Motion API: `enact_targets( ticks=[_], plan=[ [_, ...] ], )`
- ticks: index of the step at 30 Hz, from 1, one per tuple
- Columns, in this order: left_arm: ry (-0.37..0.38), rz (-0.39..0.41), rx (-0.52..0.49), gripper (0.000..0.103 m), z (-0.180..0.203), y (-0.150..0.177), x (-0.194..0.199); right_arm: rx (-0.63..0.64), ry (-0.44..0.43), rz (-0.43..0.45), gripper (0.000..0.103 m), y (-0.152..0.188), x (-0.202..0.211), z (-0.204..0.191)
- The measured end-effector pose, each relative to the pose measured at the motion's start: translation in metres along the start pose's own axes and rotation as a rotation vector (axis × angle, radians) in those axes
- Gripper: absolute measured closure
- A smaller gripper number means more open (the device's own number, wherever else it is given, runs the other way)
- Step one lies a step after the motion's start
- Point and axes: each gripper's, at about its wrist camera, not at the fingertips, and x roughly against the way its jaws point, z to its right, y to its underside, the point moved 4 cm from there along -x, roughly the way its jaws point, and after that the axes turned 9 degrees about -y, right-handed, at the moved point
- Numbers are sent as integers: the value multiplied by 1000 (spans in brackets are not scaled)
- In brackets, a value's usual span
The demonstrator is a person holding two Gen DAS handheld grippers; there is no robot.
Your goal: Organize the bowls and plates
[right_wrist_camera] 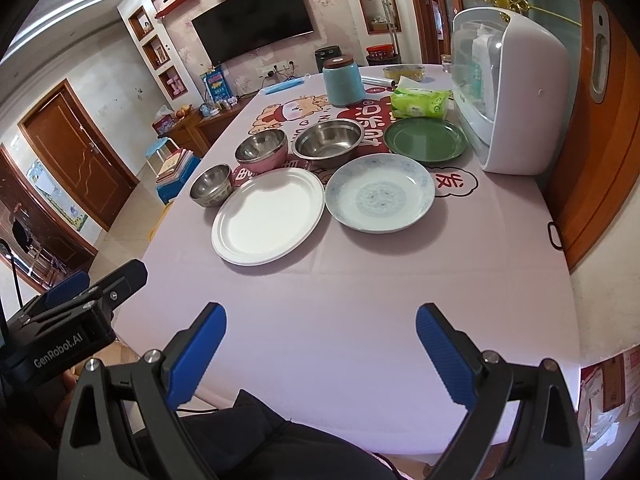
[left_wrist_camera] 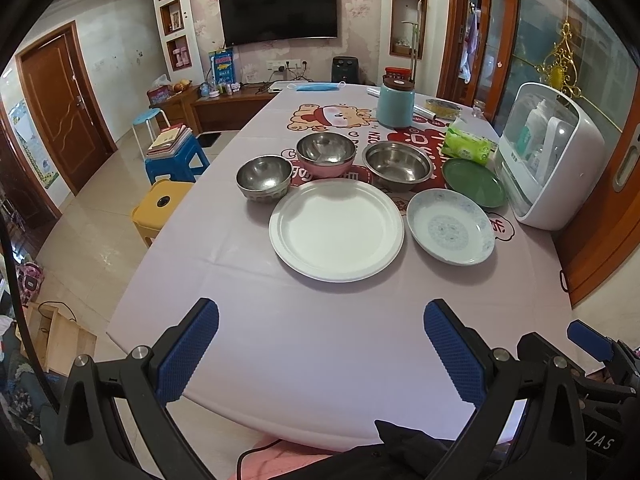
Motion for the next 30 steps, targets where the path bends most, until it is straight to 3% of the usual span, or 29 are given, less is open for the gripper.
enact_targets(
  ticks=[14,30],
  plan=[
    [-27,-133,-16,1,-22,-7,-34,-119,-80,-21,6,-6,-26,2],
    [8,-246,-43,1,-70,-39,-105,-291,-106,-67,8,-18,-83,-20]
  ],
)
